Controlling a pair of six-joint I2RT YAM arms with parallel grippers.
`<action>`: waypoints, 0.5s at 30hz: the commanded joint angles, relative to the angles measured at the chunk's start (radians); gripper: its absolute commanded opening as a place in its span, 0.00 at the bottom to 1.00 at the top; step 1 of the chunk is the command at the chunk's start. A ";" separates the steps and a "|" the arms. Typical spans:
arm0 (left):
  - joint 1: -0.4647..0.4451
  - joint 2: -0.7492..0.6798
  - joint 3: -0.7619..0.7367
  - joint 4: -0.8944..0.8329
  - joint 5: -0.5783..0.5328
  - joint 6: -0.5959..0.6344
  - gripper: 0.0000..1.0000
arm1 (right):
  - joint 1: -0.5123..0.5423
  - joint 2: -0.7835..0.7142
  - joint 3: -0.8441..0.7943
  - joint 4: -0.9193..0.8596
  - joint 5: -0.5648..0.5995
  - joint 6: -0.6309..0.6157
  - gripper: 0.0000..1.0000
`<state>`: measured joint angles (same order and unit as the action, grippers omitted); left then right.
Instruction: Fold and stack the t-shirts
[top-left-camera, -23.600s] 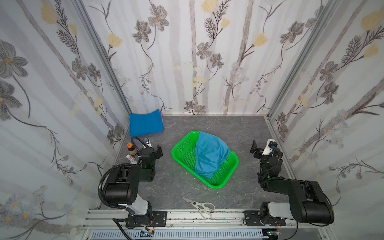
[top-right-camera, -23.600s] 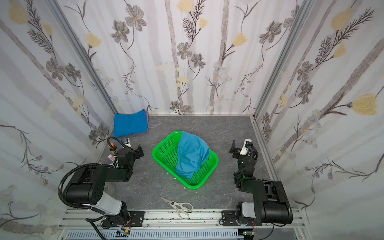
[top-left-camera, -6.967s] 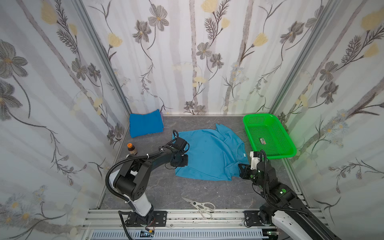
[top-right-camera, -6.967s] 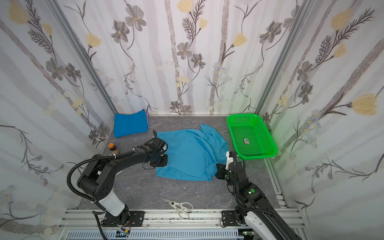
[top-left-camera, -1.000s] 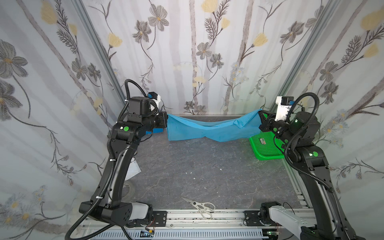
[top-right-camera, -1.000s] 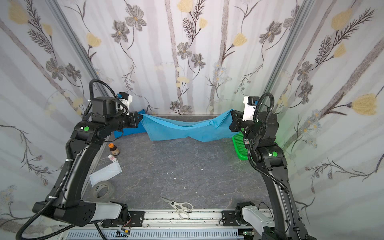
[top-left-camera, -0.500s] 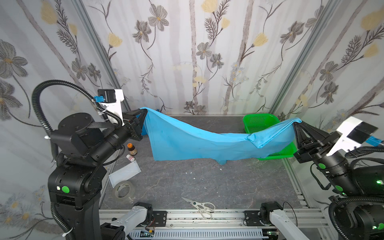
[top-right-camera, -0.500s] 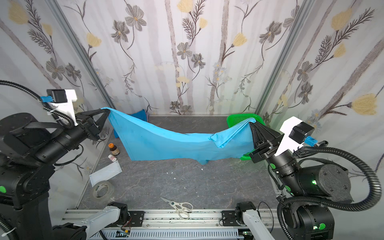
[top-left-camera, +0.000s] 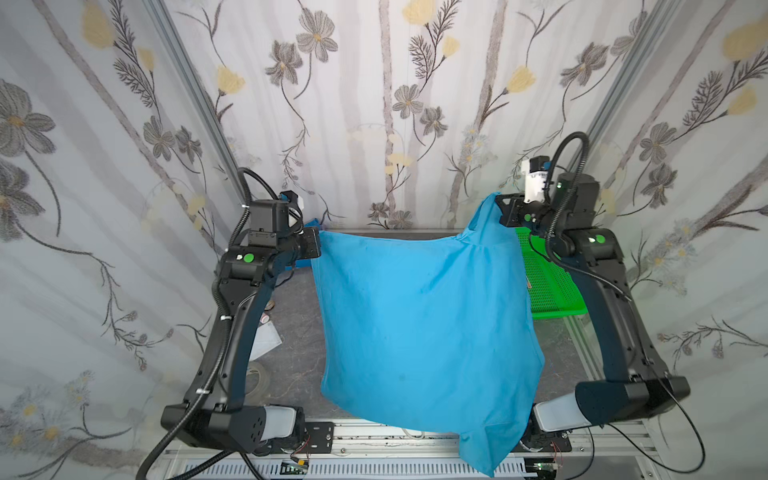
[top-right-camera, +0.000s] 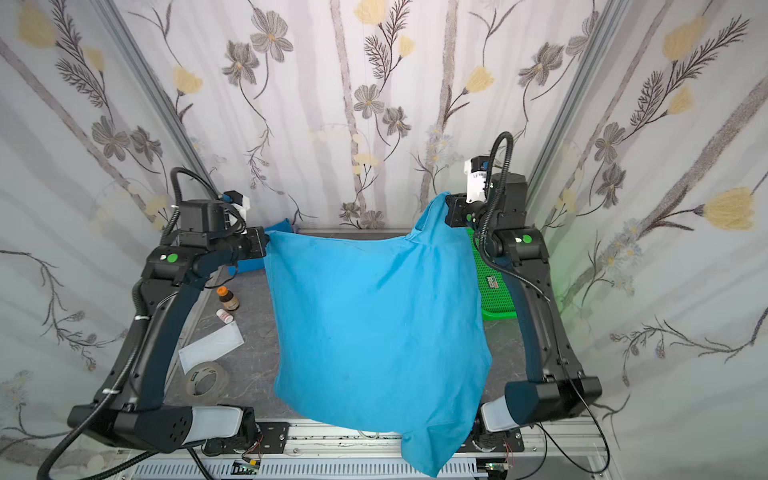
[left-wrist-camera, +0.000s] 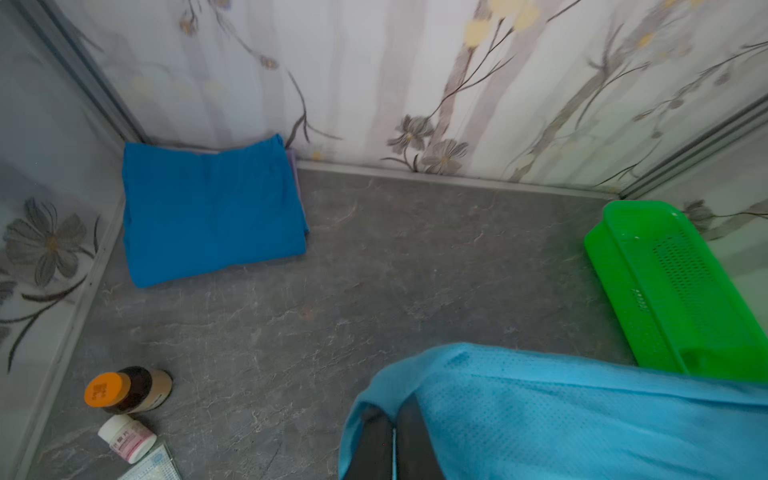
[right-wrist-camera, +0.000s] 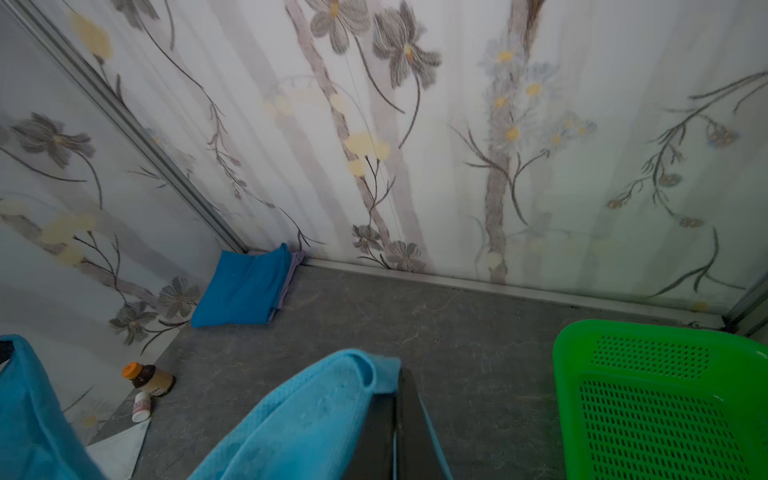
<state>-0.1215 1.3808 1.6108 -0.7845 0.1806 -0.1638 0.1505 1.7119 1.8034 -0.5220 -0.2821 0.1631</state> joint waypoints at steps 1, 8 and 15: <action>0.016 0.063 -0.071 0.191 0.011 -0.056 0.00 | 0.003 0.127 -0.009 0.052 -0.026 -0.007 0.00; 0.036 0.359 -0.043 0.259 0.056 -0.054 0.00 | 0.022 0.494 0.130 0.068 -0.003 0.031 0.00; 0.040 0.564 0.036 0.288 0.080 -0.053 0.00 | 0.046 0.675 0.280 0.065 0.045 0.036 0.00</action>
<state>-0.0845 1.9007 1.6089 -0.5526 0.2443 -0.2134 0.1974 2.3589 2.0518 -0.4923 -0.2676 0.1898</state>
